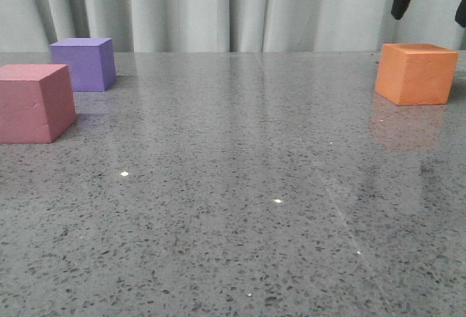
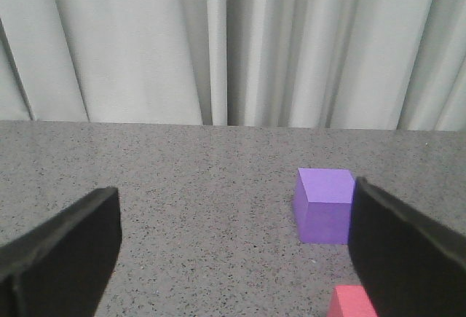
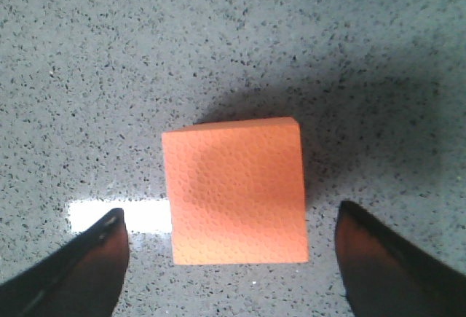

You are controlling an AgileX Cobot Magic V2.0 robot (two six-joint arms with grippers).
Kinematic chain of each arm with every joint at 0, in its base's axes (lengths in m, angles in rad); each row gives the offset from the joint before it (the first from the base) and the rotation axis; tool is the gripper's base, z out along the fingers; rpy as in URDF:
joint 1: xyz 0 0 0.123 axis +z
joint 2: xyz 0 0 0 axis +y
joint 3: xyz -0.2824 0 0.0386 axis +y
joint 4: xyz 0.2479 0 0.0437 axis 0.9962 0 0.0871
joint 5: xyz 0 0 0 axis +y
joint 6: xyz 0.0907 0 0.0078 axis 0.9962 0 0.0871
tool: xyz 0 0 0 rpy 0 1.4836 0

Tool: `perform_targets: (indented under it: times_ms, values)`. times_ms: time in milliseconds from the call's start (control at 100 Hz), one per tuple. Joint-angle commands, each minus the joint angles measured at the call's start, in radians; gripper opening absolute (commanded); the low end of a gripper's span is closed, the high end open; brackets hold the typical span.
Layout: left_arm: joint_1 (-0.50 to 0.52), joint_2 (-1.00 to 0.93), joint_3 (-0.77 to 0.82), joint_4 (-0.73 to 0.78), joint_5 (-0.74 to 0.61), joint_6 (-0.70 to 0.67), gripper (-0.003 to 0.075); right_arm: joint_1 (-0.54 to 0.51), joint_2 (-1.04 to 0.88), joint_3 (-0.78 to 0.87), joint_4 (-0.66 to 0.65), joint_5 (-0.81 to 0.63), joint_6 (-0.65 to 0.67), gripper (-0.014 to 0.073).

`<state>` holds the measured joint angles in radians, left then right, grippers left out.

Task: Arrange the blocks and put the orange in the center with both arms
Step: 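Lower the open right gripper over the orange cube and close it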

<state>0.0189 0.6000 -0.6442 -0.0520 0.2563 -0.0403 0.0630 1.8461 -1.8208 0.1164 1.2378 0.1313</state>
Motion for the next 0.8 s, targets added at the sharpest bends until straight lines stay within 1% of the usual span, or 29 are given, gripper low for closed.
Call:
perform_targets:
  times_ms: [0, 560, 790]
  values:
    - [0.002, 0.006, -0.036, -0.007, -0.086, -0.005, 0.0598, -0.003, -0.038, -0.033, 0.016, -0.015, -0.012, 0.0581]
    - [0.002, 0.006, -0.036, -0.007, -0.086, -0.005, 0.0598, -0.002, 0.067, -0.033, 0.016, 0.006, -0.017, 0.0581]
    - [0.002, 0.006, -0.036, -0.007, -0.086, -0.005, 0.0598, -0.002, 0.079, -0.033, 0.016, 0.009, -0.017, 0.0578]
